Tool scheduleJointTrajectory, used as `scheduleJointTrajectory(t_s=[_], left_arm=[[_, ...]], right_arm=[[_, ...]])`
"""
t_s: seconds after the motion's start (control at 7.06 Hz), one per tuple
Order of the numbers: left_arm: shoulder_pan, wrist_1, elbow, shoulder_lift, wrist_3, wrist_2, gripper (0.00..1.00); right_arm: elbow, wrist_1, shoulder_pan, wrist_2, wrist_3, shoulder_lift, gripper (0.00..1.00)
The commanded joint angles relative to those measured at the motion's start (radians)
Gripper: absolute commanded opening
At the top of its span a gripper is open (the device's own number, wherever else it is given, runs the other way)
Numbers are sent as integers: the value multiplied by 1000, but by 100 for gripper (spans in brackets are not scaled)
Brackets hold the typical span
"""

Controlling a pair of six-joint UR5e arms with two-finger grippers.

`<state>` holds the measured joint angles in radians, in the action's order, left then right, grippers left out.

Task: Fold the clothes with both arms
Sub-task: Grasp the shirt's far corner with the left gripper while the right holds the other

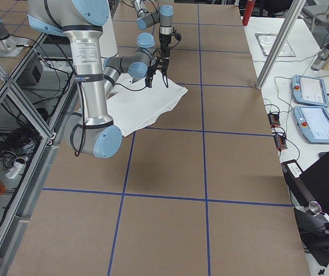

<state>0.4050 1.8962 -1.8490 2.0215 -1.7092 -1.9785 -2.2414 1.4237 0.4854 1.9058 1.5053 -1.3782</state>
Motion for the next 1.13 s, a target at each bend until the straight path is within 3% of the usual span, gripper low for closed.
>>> scheduleJointTrajectory(t_s=[0.0,0.28,0.57,0.99], left_arm=[[-51,30,69,17,-33,16,99],[-51,111,152,31,-38,30,96],[-49,112,146,40,-43,30,80],[-51,97,143,46,-49,27,78]], right_arm=[[6,0,42,-4,0,11,100],[6,0,53,-2,0,11,100],[3,0,61,4,0,11,100],[3,3,76,15,0,13,100]])
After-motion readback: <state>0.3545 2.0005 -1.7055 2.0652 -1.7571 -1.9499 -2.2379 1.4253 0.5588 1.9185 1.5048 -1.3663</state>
